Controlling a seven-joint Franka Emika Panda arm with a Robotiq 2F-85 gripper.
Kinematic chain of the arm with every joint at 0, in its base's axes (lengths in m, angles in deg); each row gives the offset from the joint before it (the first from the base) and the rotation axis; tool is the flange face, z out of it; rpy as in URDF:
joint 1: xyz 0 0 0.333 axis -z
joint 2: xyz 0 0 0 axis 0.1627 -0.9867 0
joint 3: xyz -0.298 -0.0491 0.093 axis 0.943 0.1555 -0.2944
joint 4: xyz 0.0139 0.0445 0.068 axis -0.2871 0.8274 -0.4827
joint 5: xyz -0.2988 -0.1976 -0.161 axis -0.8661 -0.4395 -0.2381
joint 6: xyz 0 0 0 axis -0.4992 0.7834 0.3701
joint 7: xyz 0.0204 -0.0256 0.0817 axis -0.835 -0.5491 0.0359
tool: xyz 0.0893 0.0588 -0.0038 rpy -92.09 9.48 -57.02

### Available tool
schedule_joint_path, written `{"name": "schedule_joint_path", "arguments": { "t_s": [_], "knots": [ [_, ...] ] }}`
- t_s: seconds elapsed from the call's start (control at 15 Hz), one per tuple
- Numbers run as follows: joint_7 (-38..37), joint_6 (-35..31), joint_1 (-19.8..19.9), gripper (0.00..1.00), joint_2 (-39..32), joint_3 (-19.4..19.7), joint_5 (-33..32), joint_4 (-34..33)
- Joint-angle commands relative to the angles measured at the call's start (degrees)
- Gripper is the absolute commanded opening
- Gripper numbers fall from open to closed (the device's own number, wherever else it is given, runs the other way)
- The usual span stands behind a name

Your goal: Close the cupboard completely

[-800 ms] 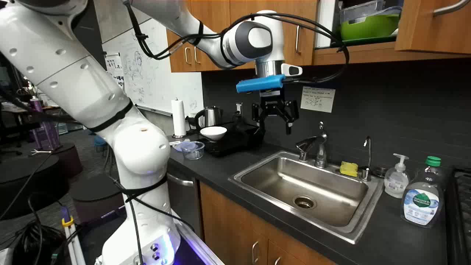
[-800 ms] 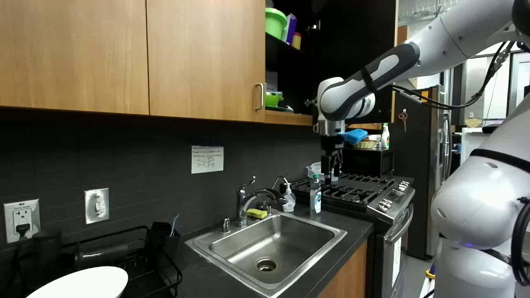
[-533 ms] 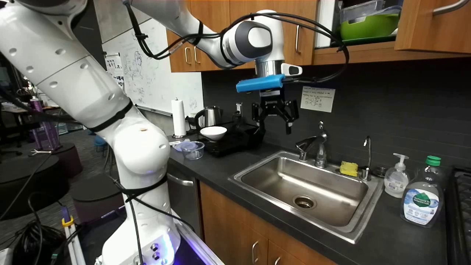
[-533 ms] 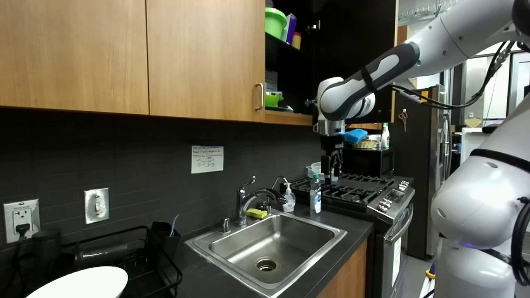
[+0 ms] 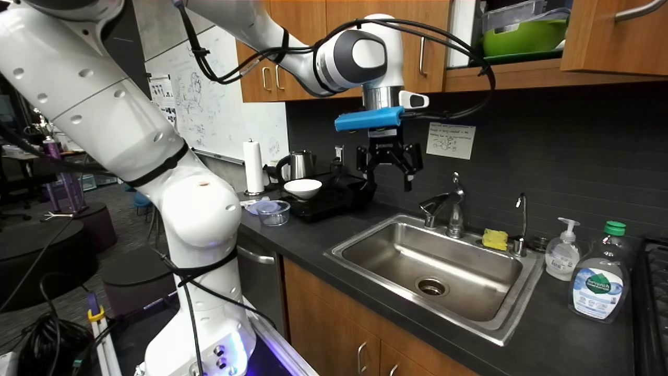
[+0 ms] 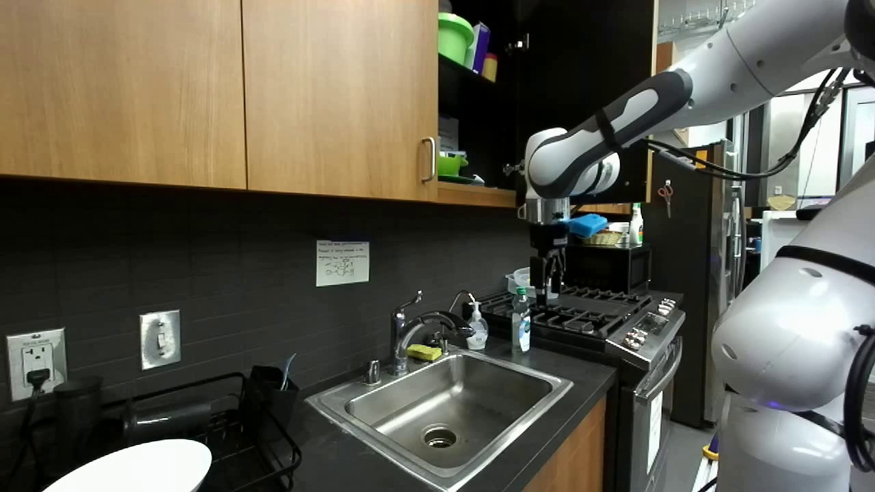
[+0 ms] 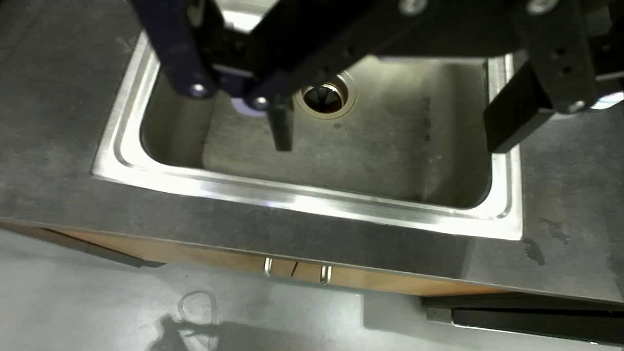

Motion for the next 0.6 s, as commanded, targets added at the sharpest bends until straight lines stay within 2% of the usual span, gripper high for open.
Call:
{"name": "schedule_joint_path", "arguments": {
  "t_s": [0.0,0.27,0.53],
  "knots": [
    [5.5,3.8,-1.5,1.0,-0.1,3.5,6.3,-0.8],
    [9.8,9.2,-1.2,1.0,3.9,5.8,12.1,2.0],
    [9.6,11.7,0.3,1.0,14.3,4.9,11.7,8.1]
  ]
}}
